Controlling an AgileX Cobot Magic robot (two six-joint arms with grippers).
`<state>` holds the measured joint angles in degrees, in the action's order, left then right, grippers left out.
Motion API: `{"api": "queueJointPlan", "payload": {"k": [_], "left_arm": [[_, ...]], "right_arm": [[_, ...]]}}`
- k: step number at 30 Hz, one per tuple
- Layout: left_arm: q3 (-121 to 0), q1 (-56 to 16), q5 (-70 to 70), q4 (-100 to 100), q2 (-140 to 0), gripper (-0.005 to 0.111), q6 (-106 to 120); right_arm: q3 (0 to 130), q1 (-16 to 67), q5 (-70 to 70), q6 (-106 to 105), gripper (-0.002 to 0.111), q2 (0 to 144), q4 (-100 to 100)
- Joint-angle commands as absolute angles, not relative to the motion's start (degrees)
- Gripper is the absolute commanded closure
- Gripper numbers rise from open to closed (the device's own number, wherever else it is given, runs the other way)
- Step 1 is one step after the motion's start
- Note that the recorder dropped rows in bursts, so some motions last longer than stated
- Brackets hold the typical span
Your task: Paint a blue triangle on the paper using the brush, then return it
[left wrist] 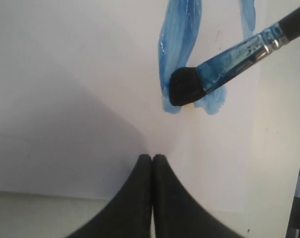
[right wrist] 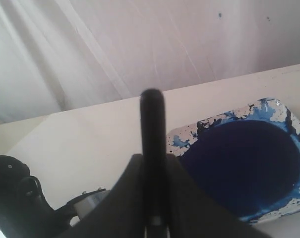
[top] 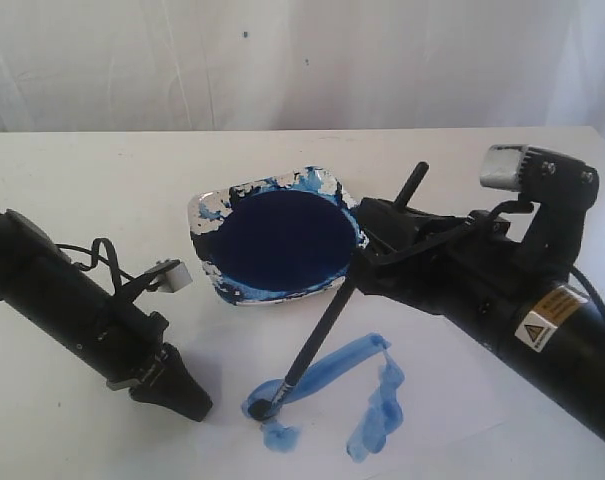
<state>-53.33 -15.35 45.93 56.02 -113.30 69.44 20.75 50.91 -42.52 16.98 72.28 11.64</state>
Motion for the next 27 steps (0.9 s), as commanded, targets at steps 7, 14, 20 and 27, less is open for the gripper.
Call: {"api": "queueJointPlan", "payload": {"k": [7, 14, 20, 27], "left_arm": [[-53.09, -15.57, 43.11, 53.48, -113.57, 0.107, 68.81], [-53.09, -15.57, 43.11, 53.48, -113.57, 0.107, 68.81], [-53.09, -15.57, 43.11, 53.48, -113.57, 0.107, 68.81], [-53.09, -15.57, 43.12, 53.37, -113.57, 0.107, 68.81]], "right_arm": [[20.56, 50.87, -25.89, 11.04, 0.108, 64.09, 10.47], [20.56, 50.87, -16.26, 9.39, 0.108, 58.03, 10.47], [20.56, 50.87, -9.1, 8.85, 0.108, 54.77, 10.58], [20.56, 50.87, -2.75, 8.71, 0.108, 49.96, 10.58]]}}
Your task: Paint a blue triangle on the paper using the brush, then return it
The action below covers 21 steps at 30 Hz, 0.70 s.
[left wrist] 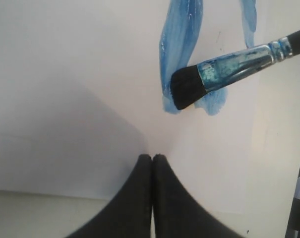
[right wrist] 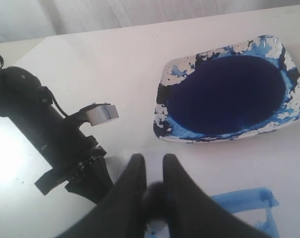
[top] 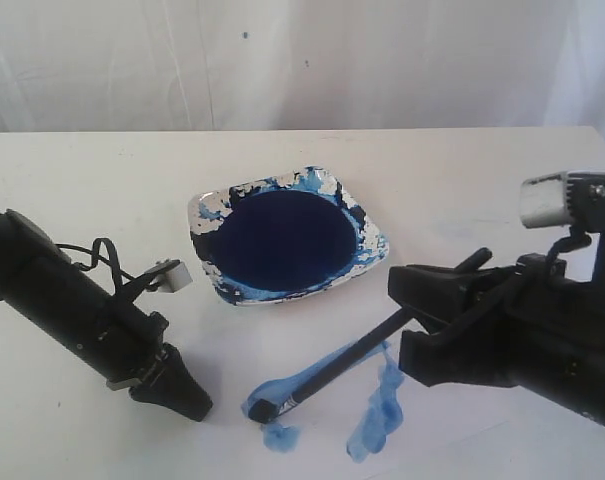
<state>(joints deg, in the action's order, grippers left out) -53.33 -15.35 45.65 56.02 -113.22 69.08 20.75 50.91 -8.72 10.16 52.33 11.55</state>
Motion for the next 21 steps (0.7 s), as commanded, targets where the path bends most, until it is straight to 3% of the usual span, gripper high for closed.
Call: {"api": "queueJointPlan", "payload": {"k": [1, 21], "left_arm": [[-53.09, -15.57, 43.12, 53.37, -113.57, 0.107, 68.81], [-53.09, -15.57, 43.12, 53.09, -113.57, 0.107, 68.69]], "right_arm": [[20.56, 50.87, -1.74, 8.71, 0.108, 49.21, 10.58], [20.56, 50.76, 16.13, 7.8, 0.108, 38.61, 10.32]]}}
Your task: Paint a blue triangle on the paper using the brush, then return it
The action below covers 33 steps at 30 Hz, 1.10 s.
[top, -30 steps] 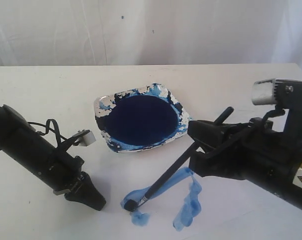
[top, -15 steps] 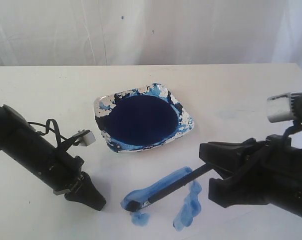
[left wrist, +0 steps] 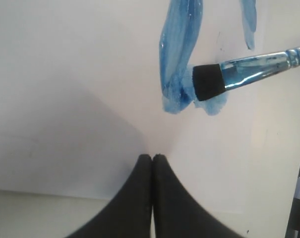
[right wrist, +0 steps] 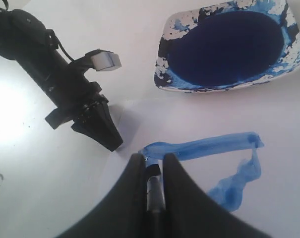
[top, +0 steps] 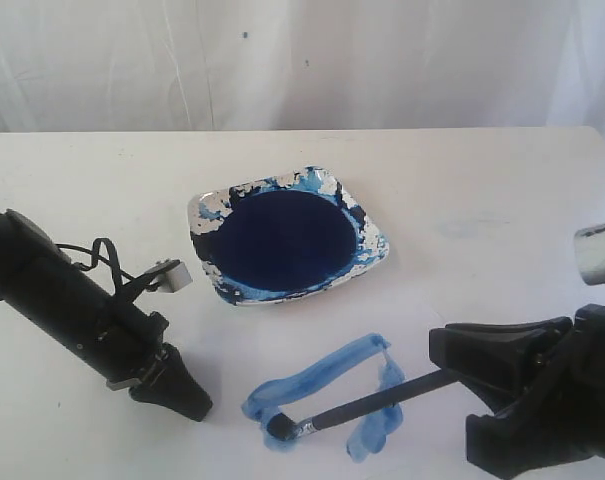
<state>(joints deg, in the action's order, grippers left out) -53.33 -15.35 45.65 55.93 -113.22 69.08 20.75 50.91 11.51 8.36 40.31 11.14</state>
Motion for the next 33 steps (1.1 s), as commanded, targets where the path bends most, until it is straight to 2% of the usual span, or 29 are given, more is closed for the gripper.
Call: {"api": "queueJointPlan", "payload": {"k": [1, 6, 13, 19, 33], "left_arm": [[-53.09, -15.57, 43.12, 53.09, -113.57, 0.107, 68.69], [-53.09, -15.57, 43.12, 53.09, -113.57, 0.107, 68.69], [-53.09, -15.57, 43.12, 52.96, -113.57, 0.107, 68.7], [-53.09, -15.57, 43.12, 52.64, -113.57, 0.107, 68.7], [-53.09, -15.57, 43.12, 52.64, -113.57, 0.107, 68.7]], "right_arm": [[20.56, 50.76, 17.01, 7.91, 0.108, 37.99, 10.32], [20.56, 50.76, 21.28, 9.4, 0.108, 34.89, 8.96], [20.56, 50.76, 33.39, 27.98, 0.108, 29.46, -10.92], [20.56, 50.76, 37.94, 34.96, 0.108, 22.23, -15.51], [20.68, 50.76, 39.56, 41.55, 0.108, 15.43, -19.79]]}}
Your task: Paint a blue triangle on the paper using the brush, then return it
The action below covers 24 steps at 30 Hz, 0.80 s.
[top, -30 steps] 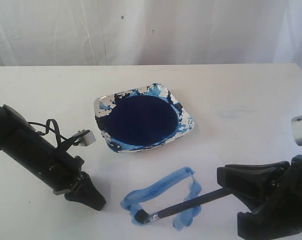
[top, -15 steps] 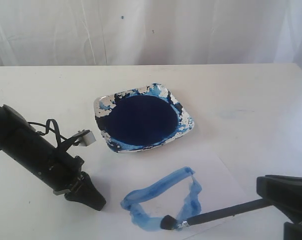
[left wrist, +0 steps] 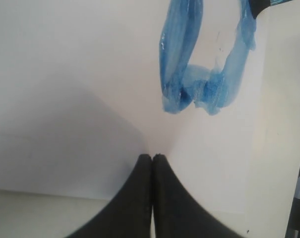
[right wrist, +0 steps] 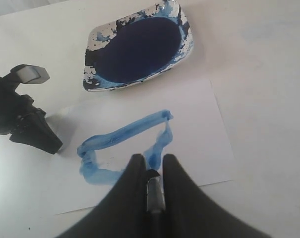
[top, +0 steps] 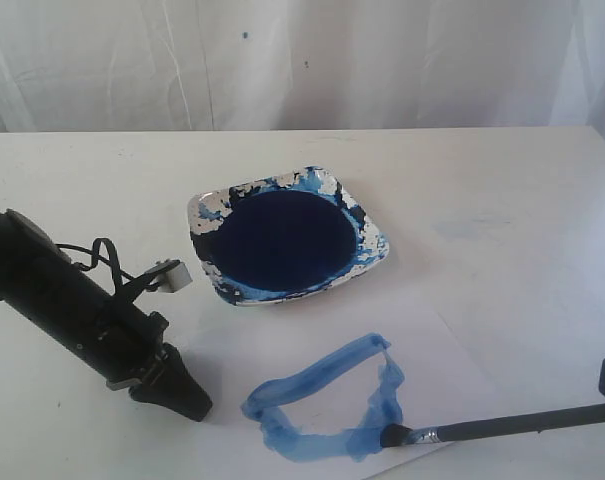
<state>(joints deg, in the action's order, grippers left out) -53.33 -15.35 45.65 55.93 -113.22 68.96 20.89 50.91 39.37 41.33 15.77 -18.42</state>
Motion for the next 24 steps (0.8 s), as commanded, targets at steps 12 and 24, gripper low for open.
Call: {"api": "queueJointPlan", "payload": {"k": [12, 24], "left_arm": [[-53.09, -15.57, 43.01, 52.64, -113.57, 0.107, 68.7], [-53.09, -15.57, 43.01, 52.26, -113.57, 0.107, 68.7]], "right_arm": [[24.74, 50.76, 38.25, 41.55, 0.108, 15.43, -19.4], [27.45, 50.76, 28.82, 41.31, 0.108, 15.43, -19.71]]}}
